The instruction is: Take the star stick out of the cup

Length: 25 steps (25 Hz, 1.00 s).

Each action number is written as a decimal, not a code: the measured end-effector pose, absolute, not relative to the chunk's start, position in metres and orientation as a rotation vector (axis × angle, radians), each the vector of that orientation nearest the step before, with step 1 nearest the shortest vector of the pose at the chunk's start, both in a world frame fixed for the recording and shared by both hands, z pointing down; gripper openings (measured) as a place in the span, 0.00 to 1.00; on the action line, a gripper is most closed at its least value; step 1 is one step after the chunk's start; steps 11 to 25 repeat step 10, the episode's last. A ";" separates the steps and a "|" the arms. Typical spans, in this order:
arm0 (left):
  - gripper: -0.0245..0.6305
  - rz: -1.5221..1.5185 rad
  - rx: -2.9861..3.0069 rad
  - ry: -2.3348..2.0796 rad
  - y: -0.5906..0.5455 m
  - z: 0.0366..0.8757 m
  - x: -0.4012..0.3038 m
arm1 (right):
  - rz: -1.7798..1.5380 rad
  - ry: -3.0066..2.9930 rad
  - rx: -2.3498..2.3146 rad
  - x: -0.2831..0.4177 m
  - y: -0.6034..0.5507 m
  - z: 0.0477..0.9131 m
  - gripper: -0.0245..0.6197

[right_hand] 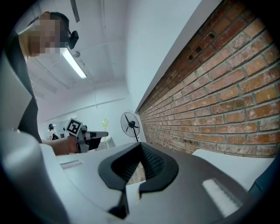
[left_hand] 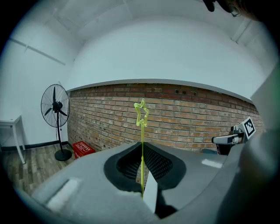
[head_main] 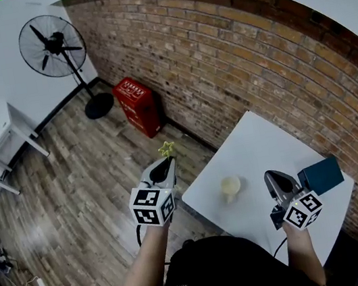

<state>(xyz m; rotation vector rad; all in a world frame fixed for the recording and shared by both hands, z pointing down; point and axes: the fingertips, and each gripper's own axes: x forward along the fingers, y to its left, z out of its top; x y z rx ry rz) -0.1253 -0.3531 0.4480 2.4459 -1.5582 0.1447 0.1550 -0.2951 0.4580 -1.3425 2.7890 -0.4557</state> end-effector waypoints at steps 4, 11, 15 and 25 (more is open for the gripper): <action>0.07 0.147 2.452 -1.550 -0.354 0.448 -0.123 | -0.459 2.791 -1.332 0.151 -0.296 0.457 0.04; 0.07 0.155 2.460 -1.529 -0.354 0.452 -0.117 | -0.470 2.793 -1.323 0.152 -0.296 0.463 0.04; 0.07 0.155 2.460 -1.529 -0.354 0.452 -0.117 | -0.470 2.793 -1.323 0.152 -0.296 0.463 0.04; 0.07 0.155 2.460 -1.529 -0.354 0.452 -0.117 | -0.470 2.793 -1.323 0.152 -0.296 0.463 0.04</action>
